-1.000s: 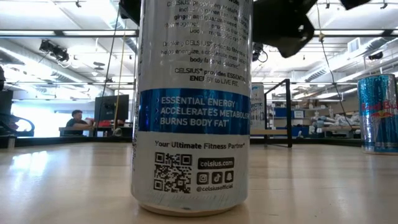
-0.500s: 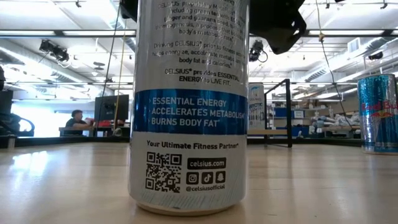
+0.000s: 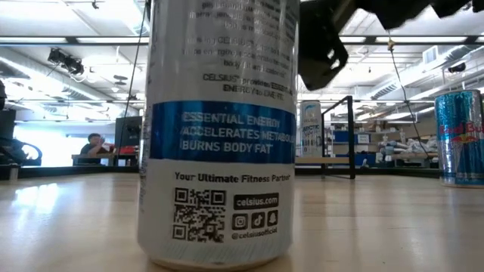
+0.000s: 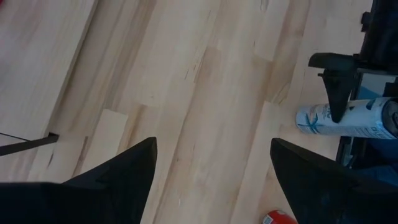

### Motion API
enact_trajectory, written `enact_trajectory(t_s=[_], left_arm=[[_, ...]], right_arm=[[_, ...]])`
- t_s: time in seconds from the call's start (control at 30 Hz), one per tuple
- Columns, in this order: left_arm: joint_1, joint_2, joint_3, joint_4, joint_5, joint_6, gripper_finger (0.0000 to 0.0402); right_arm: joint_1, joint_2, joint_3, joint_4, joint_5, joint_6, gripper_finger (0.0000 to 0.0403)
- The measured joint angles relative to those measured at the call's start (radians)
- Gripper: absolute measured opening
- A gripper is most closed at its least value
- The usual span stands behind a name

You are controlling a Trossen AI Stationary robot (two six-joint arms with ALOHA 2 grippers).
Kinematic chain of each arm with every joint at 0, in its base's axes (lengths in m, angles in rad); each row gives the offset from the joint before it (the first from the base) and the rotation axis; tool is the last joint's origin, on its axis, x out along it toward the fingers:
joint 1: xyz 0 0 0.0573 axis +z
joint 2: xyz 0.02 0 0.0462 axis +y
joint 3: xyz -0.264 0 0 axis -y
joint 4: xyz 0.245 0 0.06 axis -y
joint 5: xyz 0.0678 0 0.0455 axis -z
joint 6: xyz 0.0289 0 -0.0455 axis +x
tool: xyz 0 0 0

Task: Place canned beverage on shelf
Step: Put the white-blue soda can on the shelf aligned with the other white-blue soda can

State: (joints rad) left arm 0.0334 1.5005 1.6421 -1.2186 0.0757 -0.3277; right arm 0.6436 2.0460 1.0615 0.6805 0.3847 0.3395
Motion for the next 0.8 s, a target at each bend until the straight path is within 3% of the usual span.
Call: enact_trajectory(t_s=[0.3, 0.63, 0.8], left_arm=[[0.000, 0.000, 0.000, 0.002, 0.000, -0.001, 0.0316], [0.000, 0.000, 0.000, 0.005, 0.000, -0.001, 0.0316], [0.000, 0.000, 0.000, 0.004, 0.000, -0.008, 0.0316]], right_arm=[[-0.011, -0.021, 0.003, -0.009, -0.010, 0.039, 0.0360], [-0.027, -0.021, 0.004, -0.044, -0.068, 0.073, 0.0272], [-0.030, -0.025, 0.003, -0.047, -0.060, 0.077, 0.0272]])
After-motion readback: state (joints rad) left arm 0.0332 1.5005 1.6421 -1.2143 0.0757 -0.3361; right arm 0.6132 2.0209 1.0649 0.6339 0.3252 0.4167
